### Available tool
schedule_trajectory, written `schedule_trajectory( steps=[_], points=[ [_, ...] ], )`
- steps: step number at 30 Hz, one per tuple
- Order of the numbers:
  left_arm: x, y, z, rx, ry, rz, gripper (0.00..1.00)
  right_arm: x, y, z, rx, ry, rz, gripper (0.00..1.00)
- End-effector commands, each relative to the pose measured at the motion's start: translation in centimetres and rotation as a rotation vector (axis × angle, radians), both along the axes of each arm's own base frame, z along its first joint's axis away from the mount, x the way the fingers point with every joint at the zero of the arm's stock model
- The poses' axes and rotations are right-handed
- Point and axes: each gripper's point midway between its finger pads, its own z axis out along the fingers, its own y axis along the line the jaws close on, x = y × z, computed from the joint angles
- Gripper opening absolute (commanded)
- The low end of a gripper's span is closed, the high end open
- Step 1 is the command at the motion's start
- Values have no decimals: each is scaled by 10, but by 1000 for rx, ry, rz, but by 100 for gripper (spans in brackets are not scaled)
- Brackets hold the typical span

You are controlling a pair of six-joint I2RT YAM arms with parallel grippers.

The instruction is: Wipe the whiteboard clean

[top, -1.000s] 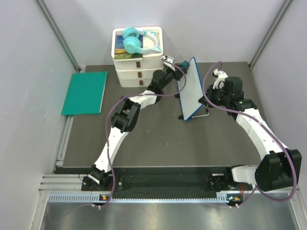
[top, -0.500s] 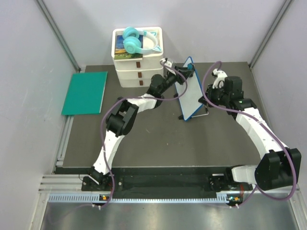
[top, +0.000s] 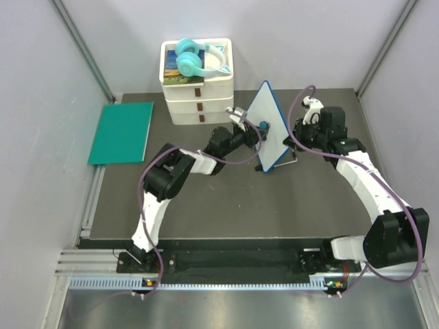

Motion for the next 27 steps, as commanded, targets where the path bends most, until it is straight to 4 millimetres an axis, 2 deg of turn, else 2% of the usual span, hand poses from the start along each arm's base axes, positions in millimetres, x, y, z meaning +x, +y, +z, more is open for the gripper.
schedule_trajectory(
  steps=[1,2,3,7,8,9,10,11,12,13,14,15,16,17,19,22,27],
  points=[
    [-57,-6,1,38,51,-56,0,-87,30,-82,-48,392,271,0],
    [-56,1,-2,67,66,-26,0,-87,29,-80,-49,392,270,0],
    [-62,9,7,77,61,-13,0,-88,30,-75,-47,384,276,0],
    [-77,38,10,178,76,50,0,-92,27,-62,-59,375,280,0],
    [-83,47,29,161,46,64,0,-92,27,-59,-57,366,279,0],
    [-90,60,16,186,68,98,0,-93,27,-57,-53,363,280,0],
    [-94,68,17,192,71,118,0,-93,27,-53,-48,351,277,0],
    [-99,76,30,180,55,138,0,-94,28,-51,-42,350,277,0],
    [-102,89,11,231,105,180,0,-95,27,-49,-43,351,276,0],
    [-105,96,8,255,114,195,0,-96,27,-48,-45,350,271,0],
    [-108,102,13,265,114,210,0,-96,26,-46,-45,348,266,0],
    [-112,112,-2,314,150,231,0,-96,25,-46,-48,348,259,0],
    [-115,117,-6,336,157,240,0,-96,23,-46,-56,351,248,0],
    [-118,122,-1,336,151,248,0,-96,23,-44,-52,346,242,0],
    [-124,137,-15,378,177,287,0,-96,21,-42,-49,352,235,0],
    [-134,155,-18,404,196,326,0,-93,22,-38,-22,359,228,0],
    [-141,173,-34,479,252,374,0,-91,20,-47,-13,419,228,0]
  ],
)
